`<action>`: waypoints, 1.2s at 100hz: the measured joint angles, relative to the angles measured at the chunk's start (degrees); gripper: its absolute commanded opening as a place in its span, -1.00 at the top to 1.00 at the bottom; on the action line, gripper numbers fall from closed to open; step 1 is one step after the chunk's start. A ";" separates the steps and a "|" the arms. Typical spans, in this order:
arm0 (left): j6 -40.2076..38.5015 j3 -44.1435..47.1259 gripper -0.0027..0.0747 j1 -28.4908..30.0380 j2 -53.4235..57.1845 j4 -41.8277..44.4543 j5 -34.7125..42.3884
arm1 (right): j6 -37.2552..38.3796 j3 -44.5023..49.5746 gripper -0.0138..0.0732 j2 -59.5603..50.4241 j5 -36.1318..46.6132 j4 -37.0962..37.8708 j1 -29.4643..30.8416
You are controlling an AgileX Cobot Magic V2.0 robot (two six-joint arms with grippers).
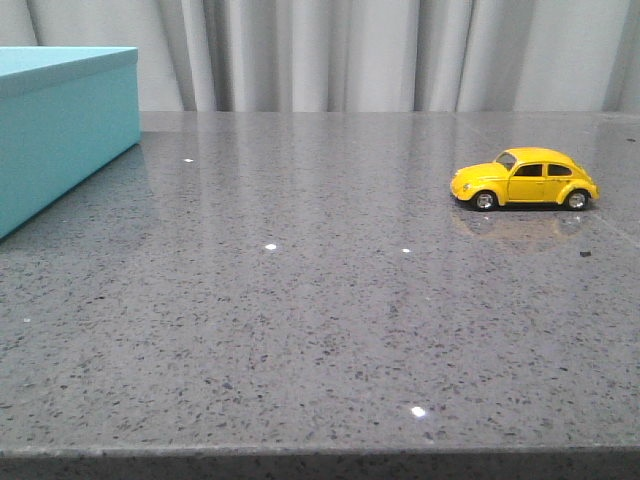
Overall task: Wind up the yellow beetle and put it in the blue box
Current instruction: 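Move the right gripper toward the yellow toy beetle car, opening it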
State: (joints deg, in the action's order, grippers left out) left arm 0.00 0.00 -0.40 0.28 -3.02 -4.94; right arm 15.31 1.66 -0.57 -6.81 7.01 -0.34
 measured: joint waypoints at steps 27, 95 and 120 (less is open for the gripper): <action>0.00 0.00 0.98 0.00 0.00 0.00 0.00 | 0.00 0.00 0.83 0.00 0.00 0.00 0.00; 0.00 0.00 0.98 0.00 0.00 0.10 0.11 | 0.00 0.00 0.83 0.00 0.44 0.00 0.00; 0.00 0.00 0.98 0.00 0.00 0.10 1.93 | 0.00 0.00 0.83 0.00 0.72 0.00 0.00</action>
State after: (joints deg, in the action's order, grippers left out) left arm 0.00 0.00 -0.40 0.28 -2.92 -3.01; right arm 15.31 1.66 -0.57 -6.09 7.01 -0.34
